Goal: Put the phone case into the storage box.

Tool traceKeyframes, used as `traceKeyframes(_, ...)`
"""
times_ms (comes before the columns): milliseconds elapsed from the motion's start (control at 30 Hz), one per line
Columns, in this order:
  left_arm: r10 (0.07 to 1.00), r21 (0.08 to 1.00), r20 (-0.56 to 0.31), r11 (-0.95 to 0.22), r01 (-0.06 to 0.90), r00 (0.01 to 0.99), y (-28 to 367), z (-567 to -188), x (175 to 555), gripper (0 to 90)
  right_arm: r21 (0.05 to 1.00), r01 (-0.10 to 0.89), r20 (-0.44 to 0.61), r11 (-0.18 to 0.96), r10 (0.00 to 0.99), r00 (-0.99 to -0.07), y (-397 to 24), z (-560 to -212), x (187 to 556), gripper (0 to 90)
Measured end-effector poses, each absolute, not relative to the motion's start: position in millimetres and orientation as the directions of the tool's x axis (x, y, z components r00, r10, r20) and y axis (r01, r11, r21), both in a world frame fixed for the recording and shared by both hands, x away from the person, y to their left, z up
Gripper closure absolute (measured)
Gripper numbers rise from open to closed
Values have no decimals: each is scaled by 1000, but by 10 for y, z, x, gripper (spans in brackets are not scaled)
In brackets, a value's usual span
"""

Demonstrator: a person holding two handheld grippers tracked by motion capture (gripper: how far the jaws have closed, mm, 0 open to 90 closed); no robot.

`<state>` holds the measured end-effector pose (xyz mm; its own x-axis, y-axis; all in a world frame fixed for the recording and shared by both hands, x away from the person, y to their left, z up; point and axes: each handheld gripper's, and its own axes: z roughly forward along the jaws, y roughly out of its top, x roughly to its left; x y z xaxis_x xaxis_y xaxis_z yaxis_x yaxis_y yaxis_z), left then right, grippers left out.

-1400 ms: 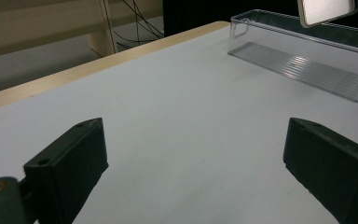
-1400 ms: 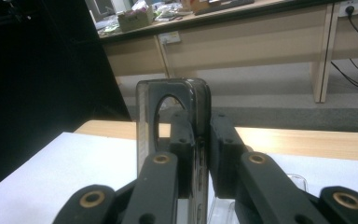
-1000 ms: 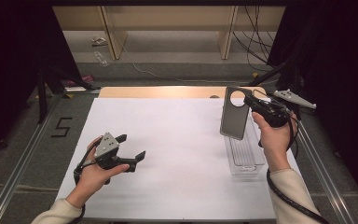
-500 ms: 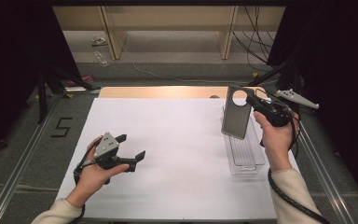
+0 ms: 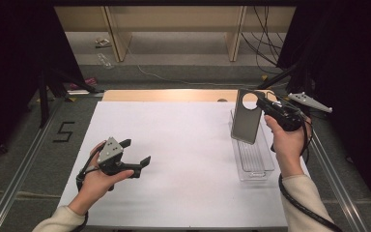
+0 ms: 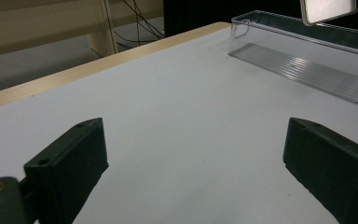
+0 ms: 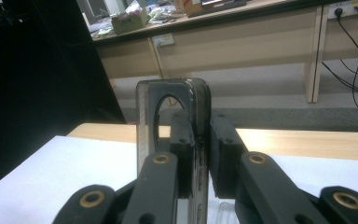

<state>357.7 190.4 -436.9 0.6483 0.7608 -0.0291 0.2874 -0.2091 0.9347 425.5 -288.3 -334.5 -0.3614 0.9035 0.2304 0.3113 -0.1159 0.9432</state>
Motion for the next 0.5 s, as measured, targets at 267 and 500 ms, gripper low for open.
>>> traceKeyframes(267, 761, 935, -29, -210, 287, 648, 1904, -4369, 3577, 58, 944, 308, 230, -118, 906, -356, -2905, -3337, 4252, 818)
traceKeyframes(500, 761, 935, -29, -209, 287, 648, 1904, -4369, 3577, 58, 944, 306, 230, -121, 908, -351, -2914, -3333, 4250, 819)
